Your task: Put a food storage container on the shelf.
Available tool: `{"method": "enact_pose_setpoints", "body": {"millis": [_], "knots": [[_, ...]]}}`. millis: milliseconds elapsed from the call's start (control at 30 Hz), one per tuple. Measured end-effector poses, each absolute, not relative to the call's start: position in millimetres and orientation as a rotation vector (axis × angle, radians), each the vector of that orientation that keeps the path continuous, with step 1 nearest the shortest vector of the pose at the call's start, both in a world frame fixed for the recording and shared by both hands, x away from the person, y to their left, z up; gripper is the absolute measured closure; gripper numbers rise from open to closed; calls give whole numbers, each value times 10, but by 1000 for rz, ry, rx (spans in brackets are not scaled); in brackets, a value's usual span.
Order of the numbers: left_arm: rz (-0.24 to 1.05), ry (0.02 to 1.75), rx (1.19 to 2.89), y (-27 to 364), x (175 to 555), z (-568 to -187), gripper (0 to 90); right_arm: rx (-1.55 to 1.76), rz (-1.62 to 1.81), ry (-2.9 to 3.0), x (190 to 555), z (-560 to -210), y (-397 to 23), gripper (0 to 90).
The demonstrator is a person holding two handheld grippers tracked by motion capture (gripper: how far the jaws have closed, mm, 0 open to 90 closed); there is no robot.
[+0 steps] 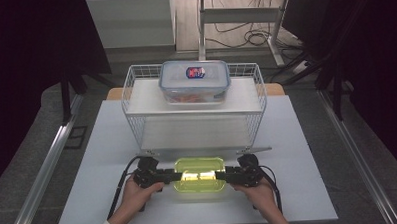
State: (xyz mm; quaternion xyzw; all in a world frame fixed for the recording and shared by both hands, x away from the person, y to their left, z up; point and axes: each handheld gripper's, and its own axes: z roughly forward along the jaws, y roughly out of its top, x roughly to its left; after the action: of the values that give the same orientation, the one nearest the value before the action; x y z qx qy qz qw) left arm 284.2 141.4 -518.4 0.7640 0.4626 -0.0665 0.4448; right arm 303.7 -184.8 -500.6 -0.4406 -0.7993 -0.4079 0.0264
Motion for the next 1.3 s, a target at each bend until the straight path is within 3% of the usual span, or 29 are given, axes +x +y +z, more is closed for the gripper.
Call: {"method": "enact_pose_setpoints", "body": {"millis": [867,1033,1300], "knots": [[-86,1079,1886,1442,2652,-5071,730,-1376,-1337,-2387,2901,-4951,-1906,752],[-59,1067,1860,1474,2621,-5024,791,-1377,-1363,-2398,2873,-4922,-1909,790],[-50,1053,1850,1498,2599,-5001,797,-1359,-1381,-2417,2845,-4894,-1887,790]]}}
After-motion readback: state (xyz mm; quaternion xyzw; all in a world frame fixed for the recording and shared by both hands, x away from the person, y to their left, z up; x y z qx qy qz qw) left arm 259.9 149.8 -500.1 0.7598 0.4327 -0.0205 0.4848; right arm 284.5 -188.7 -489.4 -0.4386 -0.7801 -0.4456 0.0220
